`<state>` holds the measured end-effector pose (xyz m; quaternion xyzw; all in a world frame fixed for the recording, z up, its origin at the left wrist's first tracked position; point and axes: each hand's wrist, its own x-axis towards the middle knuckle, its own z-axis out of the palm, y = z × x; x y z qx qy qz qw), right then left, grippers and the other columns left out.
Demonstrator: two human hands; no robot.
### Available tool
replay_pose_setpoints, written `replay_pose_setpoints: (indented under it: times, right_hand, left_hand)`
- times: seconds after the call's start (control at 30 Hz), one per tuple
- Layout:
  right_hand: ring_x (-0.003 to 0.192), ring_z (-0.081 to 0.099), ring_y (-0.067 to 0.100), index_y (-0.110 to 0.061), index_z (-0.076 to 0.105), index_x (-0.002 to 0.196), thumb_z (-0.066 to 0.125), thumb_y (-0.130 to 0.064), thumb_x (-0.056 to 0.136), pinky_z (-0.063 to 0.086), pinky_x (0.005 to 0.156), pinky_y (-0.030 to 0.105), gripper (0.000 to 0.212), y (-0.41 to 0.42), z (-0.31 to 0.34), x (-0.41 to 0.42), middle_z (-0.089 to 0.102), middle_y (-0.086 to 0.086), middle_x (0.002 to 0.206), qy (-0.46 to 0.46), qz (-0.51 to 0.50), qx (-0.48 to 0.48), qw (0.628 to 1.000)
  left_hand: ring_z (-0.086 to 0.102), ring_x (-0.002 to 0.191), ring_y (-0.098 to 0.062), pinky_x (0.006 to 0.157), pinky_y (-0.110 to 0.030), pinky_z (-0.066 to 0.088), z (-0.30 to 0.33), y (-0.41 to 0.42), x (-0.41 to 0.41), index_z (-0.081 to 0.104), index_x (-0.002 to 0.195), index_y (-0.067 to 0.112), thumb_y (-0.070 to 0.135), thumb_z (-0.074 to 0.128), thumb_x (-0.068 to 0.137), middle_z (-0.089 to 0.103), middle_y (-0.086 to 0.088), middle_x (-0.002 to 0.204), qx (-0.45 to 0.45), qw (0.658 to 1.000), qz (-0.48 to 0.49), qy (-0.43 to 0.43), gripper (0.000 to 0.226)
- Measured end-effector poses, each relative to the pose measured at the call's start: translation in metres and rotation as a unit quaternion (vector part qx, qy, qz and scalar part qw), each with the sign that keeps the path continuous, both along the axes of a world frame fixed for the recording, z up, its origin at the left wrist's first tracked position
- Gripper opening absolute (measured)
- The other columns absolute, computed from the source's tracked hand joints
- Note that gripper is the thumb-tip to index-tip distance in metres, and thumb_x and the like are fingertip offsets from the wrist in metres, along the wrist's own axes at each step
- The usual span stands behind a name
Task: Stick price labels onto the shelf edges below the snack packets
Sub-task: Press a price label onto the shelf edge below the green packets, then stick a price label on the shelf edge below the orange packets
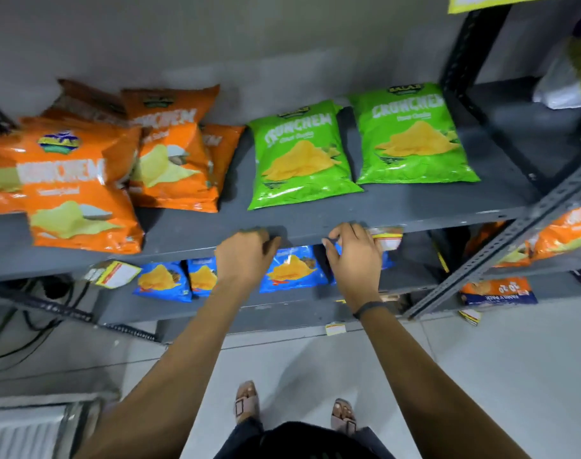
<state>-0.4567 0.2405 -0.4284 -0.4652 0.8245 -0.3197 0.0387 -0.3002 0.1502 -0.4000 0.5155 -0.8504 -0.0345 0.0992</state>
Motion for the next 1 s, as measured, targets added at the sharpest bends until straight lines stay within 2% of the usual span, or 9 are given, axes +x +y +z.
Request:
replay_pose_setpoints:
  times: [0.2, 0.33, 0.4, 0.5, 0.6, 0.73, 0.8, 0.9, 1.0]
  right_hand:
    - [0.089, 0.059, 0.032, -0.014, 0.063, 0.085, 0.062, -0.020, 0.086, 0.049, 0.076, 0.045, 0.007, -0.057, -0.005, 0.135, 0.064, 0.011, 0.087, -0.060, 0.136, 0.006, 0.989]
    - [0.089, 0.060, 0.032, -0.013, 0.065, 0.091, 0.063, -0.019, 0.085, 0.052, 0.076, 0.045, 0.009, -0.099, 0.002, 0.222, 0.065, 0.011, 0.090, -0.068, 0.204, -0.018, 0.977]
    - [0.090, 0.060, 0.033, -0.011, 0.065, 0.096, 0.065, -0.020, 0.084, 0.053, 0.075, 0.045, 0.014, -0.116, 0.006, 0.254, 0.065, 0.013, 0.092, -0.055, 0.223, -0.028, 0.973]
    - [0.097, 0.057, 0.035, -0.011, 0.063, 0.104, 0.066, -0.024, 0.084, 0.053, 0.079, 0.045, 0.023, -0.135, 0.010, 0.287, 0.064, 0.014, 0.101, -0.016, 0.249, -0.018, 0.968]
    - [0.101, 0.055, 0.032, -0.015, 0.063, 0.105, 0.065, -0.028, 0.085, 0.051, 0.082, 0.043, 0.024, -0.148, 0.011, 0.301, 0.063, 0.010, 0.106, 0.005, 0.259, -0.003, 0.966]
    - [0.095, 0.056, 0.027, -0.018, 0.065, 0.087, 0.066, -0.029, 0.084, 0.049, 0.075, 0.038, 0.012, -0.160, 0.012, 0.307, 0.065, 0.005, 0.093, 0.019, 0.266, 0.013, 0.964]
    - [0.090, 0.056, 0.026, -0.017, 0.065, 0.081, 0.066, -0.029, 0.084, 0.044, 0.066, 0.033, 0.013, -0.164, 0.012, 0.307, 0.066, 0.005, 0.087, 0.014, 0.261, 0.020, 0.965]
    - [0.086, 0.058, 0.025, -0.017, 0.065, 0.079, 0.065, -0.027, 0.086, 0.034, 0.060, 0.027, 0.012, -0.172, 0.013, 0.307, 0.068, 0.005, 0.085, -0.003, 0.243, 0.032, 0.969]
    - [0.085, 0.060, 0.025, -0.017, 0.066, 0.080, 0.062, -0.026, 0.087, 0.038, 0.059, 0.028, 0.012, -0.176, 0.015, 0.308, 0.070, 0.004, 0.085, 0.001, 0.235, 0.051, 0.971]
  left_hand:
    - [0.062, 0.077, -0.041, 0.056, -0.040, 0.047, -0.004, -0.036, 0.166, 0.058, 0.075, 0.009, 0.031, 0.056, 0.087, 0.066, -0.023, 0.075, -0.014, 0.973, 0.193, 0.122, 0.025]
    - [0.062, 0.087, -0.042, 0.066, -0.042, 0.048, -0.026, -0.058, 0.253, 0.056, 0.084, 0.006, 0.025, 0.057, 0.086, 0.068, -0.024, 0.090, 0.027, 0.912, 0.339, 0.227, 0.019]
    - [0.062, 0.090, -0.041, 0.072, -0.043, 0.049, -0.039, -0.070, 0.282, 0.055, 0.088, 0.004, 0.025, 0.059, 0.085, 0.068, -0.025, 0.094, 0.078, 0.886, 0.368, 0.272, 0.021]
    - [0.062, 0.097, -0.040, 0.079, -0.044, 0.050, -0.054, -0.088, 0.305, 0.056, 0.107, -0.001, 0.020, 0.064, 0.084, 0.067, -0.026, 0.104, 0.207, 0.875, 0.337, 0.281, 0.032]
    - [0.063, 0.100, -0.036, 0.077, -0.039, 0.049, -0.060, -0.101, 0.308, 0.060, 0.106, -0.005, 0.014, 0.069, 0.082, 0.068, -0.024, 0.107, 0.279, 0.868, 0.279, 0.303, 0.032]
    - [0.062, 0.079, -0.035, 0.068, -0.038, 0.046, -0.058, -0.107, 0.309, 0.062, 0.080, 0.001, 0.019, 0.065, 0.084, 0.065, -0.026, 0.083, 0.268, 0.874, 0.264, 0.307, 0.019]
    - [0.056, 0.070, -0.029, 0.067, -0.040, 0.046, -0.058, -0.106, 0.314, 0.051, 0.060, 0.014, 0.017, 0.062, 0.087, 0.059, -0.019, 0.072, 0.246, 0.870, 0.267, 0.334, 0.029]
    - [0.050, 0.067, -0.024, 0.067, -0.042, 0.047, -0.054, -0.102, 0.324, 0.041, 0.055, 0.019, 0.014, 0.061, 0.088, 0.056, -0.015, 0.070, 0.247, 0.875, 0.240, 0.340, 0.038]
    - [0.047, 0.069, -0.023, 0.066, -0.038, 0.040, -0.052, -0.101, 0.332, 0.041, 0.057, 0.018, 0.012, 0.060, 0.088, 0.055, -0.013, 0.068, 0.260, 0.870, 0.215, 0.359, 0.037]
